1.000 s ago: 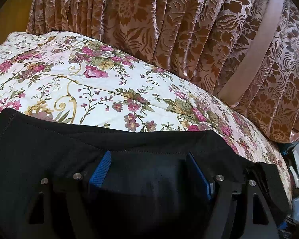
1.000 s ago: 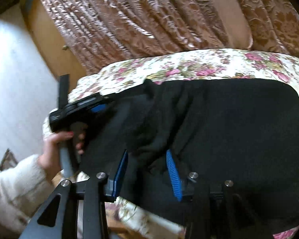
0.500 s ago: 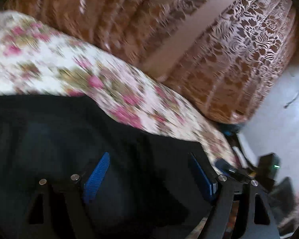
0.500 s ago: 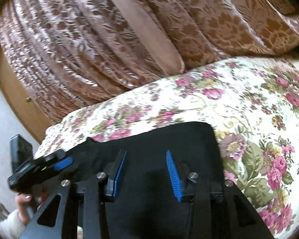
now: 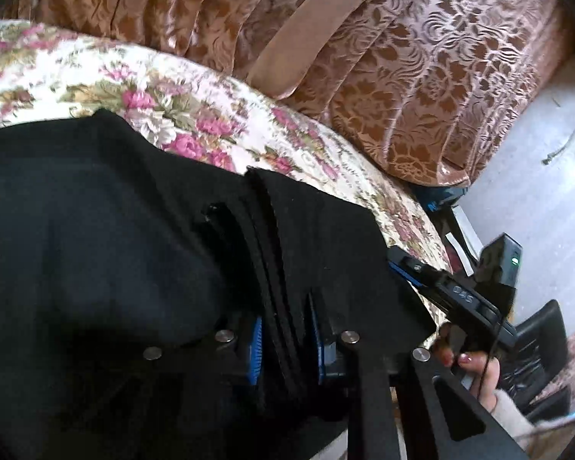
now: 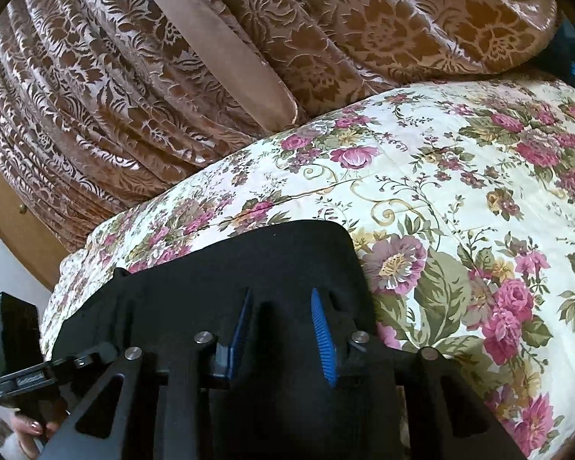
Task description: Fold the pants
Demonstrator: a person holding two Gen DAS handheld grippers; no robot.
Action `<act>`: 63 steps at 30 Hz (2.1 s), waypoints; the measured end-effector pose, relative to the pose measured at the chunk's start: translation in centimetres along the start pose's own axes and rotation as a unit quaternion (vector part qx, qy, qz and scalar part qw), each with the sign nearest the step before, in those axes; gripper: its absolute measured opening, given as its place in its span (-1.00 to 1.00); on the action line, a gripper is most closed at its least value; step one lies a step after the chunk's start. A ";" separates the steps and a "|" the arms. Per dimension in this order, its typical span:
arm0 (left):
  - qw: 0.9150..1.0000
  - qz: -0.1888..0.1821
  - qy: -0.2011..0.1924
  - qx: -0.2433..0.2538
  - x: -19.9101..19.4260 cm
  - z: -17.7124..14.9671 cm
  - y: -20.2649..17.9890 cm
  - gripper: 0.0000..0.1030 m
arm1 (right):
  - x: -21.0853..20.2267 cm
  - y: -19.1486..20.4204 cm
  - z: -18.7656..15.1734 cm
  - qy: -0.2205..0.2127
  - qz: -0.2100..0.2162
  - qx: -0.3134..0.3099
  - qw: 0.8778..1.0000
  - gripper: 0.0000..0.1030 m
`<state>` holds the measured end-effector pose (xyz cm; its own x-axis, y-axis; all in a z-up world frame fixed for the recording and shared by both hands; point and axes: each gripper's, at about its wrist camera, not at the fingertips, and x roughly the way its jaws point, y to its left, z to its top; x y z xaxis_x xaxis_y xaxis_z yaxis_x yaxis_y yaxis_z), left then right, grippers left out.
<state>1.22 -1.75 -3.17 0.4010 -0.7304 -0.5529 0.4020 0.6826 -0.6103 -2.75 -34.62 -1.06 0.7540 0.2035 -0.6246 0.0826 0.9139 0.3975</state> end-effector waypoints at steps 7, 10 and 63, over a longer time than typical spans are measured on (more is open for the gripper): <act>0.999 0.013 -0.010 -0.040 1.2 -1.0 3.1 -0.66 | 1.7 0.3 -1.4 0.018 -0.030 -0.047 0.998 -0.45; 0.999 0.026 -0.016 -0.010 1.2 -1.2 2.5 -0.62 | 1.6 0.2 -1.6 0.014 -0.028 -0.047 0.998 -0.45; 0.969 0.173 -0.171 -0.050 -11.2 -2.7 3.2 0.40 | 0.5 12.9 -6.7 0.041 0.114 -0.172 0.978 -0.44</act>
<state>-4.20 8.56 -0.53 0.7539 -0.3962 -0.5241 0.1203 0.8675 -0.4827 -5.66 -20.38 -0.76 0.6715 0.4303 -0.6032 -0.3160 0.9027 0.2922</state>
